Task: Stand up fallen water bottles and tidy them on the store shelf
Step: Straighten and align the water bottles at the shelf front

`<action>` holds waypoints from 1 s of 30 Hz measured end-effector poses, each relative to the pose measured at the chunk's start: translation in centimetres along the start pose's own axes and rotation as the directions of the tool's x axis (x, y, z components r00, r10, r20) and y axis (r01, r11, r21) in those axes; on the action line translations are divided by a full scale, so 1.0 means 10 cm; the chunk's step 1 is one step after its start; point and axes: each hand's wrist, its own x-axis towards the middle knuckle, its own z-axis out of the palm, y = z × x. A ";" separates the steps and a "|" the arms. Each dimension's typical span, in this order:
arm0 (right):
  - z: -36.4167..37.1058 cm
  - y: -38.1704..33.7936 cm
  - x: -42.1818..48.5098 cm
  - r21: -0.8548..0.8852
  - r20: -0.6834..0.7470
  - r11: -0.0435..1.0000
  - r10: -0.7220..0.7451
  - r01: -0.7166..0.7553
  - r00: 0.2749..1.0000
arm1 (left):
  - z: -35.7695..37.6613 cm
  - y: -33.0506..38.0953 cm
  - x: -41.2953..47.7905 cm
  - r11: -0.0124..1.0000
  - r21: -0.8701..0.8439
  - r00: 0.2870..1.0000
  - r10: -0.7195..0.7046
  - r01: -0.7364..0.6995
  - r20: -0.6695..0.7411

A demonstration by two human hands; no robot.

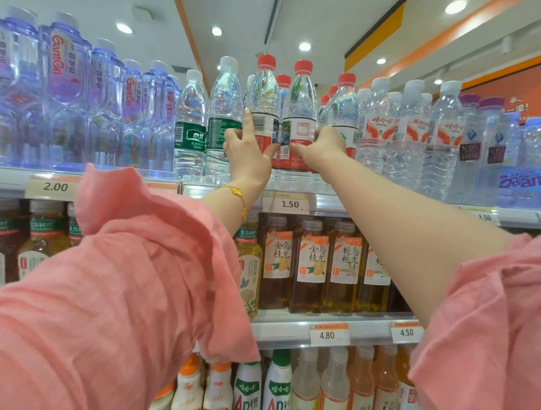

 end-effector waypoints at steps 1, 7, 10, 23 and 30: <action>0.00 0.00 0.00 0.001 0.002 1.000 0.000 0.000 1.000 | -0.01 0.00 0.00 1.000 -0.014 1.000 -0.002 0.002 0.006; -0.01 0.03 0.00 0.067 0.024 0.998 -0.001 -0.001 1.000 | -0.07 -0.06 0.05 0.987 -0.149 0.998 -0.051 0.057 0.045; -0.01 0.03 -0.01 0.068 0.024 0.998 0.003 -0.005 1.000 | -0.07 -0.06 0.01 0.988 -0.141 0.998 -0.050 0.056 0.049; -0.03 0.04 0.02 0.079 0.051 0.997 0.011 -0.015 0.999 | -0.33 -0.21 0.18 0.931 0.183 0.946 -0.294 0.316 -0.137; -0.04 0.07 0.04 0.081 0.057 0.997 -0.003 -0.001 0.998 | -0.44 -0.29 0.35 0.887 0.211 0.896 -0.436 0.412 0.086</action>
